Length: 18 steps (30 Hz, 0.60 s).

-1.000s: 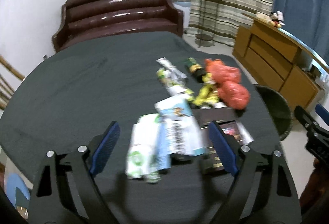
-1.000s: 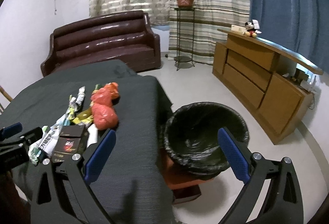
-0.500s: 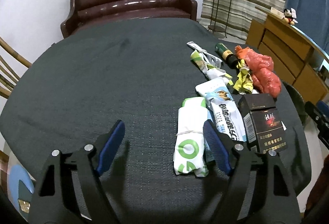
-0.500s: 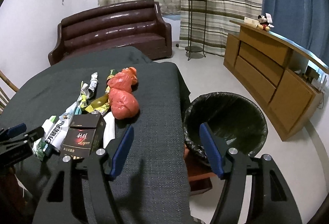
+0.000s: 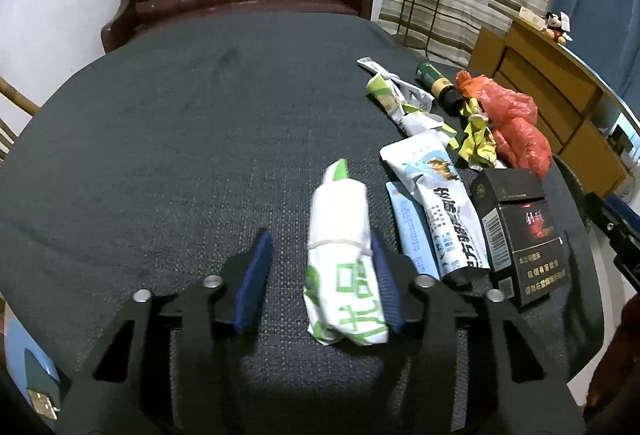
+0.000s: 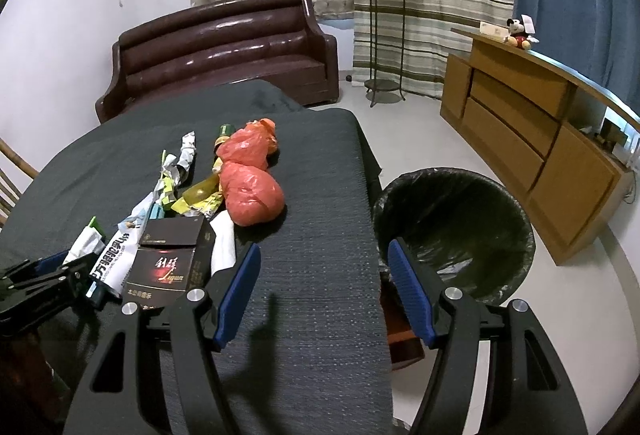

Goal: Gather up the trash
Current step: 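Grasp the white-and-green packet with the left tool while the right tool approaches the cigarette box, then grasp the dark cigarette box with the right tool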

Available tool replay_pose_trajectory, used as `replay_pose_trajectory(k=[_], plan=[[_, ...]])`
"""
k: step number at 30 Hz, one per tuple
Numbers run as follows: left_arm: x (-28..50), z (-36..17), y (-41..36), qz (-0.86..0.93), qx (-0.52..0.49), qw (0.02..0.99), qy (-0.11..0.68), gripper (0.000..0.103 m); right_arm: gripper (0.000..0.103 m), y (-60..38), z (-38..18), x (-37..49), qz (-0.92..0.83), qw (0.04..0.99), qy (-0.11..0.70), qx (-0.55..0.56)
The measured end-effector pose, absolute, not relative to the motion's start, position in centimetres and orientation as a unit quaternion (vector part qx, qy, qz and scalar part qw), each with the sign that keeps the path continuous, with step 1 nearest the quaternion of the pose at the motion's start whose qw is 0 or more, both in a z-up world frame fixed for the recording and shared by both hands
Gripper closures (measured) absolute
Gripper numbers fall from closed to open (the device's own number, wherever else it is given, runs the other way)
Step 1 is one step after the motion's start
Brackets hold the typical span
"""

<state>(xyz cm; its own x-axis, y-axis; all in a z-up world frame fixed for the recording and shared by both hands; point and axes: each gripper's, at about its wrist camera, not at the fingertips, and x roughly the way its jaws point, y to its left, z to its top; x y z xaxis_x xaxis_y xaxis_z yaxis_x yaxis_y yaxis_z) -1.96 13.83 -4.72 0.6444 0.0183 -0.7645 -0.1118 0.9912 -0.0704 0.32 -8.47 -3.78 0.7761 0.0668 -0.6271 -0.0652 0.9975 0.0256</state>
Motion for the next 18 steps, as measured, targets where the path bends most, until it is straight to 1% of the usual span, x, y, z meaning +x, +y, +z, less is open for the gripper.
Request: replay_pose_trajectory(k=[1,2,10,18], plan=[[-1.9,-4.6,13.8,0.030,-0.055,0.907,0.417,0.067,0.038,-8.3,-3.7,0.4,0.036,0.942,0.333,0.001],[-2.0,-4.4,13.8,0.024,-0.056,0.908,0.414,0.074,0.038,-8.2,-3.7,0.4,0.038,0.942,0.333,0.001],[-2.2,-3.9,14.3,0.036,-0.052,0.913,0.403,0.075,0.038,-6.3,-3.5,-0.2,0.058,0.942,0.330,-0.007],[-3.5,-3.6,17.2,0.067,-0.045,0.914,0.397,0.075,0.038,-2.8,-3.6,-0.8,0.087,0.938,0.335,-0.029]])
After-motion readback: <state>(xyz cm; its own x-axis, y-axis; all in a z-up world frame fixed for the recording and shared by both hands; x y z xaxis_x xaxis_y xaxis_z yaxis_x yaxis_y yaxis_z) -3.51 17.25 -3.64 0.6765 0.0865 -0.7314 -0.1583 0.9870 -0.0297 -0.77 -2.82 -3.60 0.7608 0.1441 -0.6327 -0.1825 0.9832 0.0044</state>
